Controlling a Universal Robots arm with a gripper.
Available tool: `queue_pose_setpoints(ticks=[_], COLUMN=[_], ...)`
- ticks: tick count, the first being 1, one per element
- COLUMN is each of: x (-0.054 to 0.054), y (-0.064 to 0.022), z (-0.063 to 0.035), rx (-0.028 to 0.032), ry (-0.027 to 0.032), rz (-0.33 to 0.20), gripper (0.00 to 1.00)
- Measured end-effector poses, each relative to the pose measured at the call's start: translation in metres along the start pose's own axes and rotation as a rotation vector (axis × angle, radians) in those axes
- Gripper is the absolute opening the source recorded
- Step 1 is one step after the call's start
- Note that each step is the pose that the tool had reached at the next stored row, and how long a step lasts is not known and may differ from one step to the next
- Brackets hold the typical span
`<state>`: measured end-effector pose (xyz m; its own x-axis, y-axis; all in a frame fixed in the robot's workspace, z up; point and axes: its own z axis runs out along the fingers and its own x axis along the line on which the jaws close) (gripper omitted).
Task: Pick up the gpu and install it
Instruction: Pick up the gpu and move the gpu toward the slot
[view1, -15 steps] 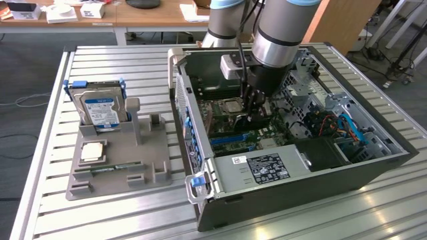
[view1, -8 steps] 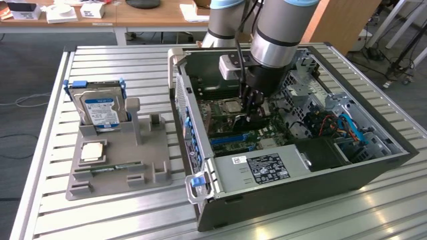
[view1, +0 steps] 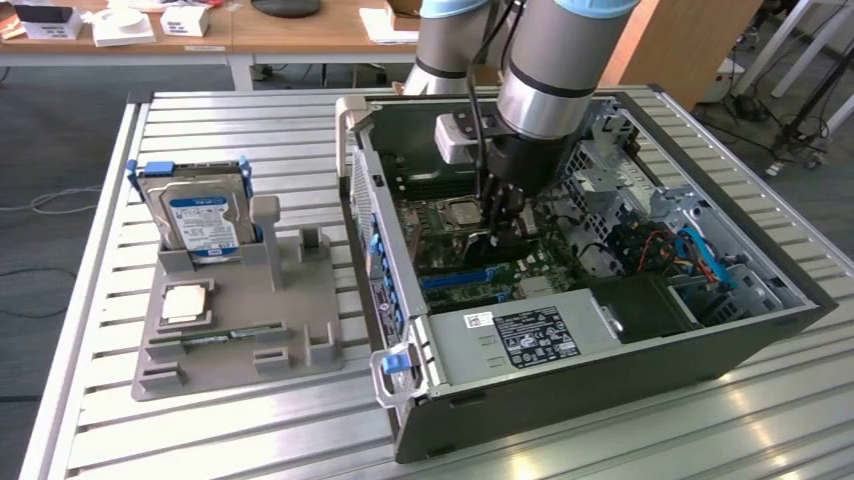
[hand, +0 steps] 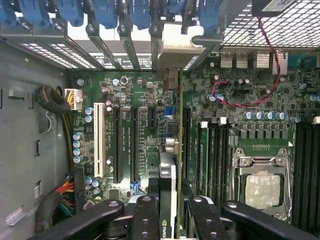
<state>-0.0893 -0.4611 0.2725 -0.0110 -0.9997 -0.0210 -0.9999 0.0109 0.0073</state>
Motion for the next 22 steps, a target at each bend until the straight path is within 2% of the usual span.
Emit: queue_pose_setpoints(ticks=[22], x=[0.0001], y=[0.0061], z=[0.0055], rx=[0.0004], ry=[-0.0001], rz=[0.0], gripper=[0.27])
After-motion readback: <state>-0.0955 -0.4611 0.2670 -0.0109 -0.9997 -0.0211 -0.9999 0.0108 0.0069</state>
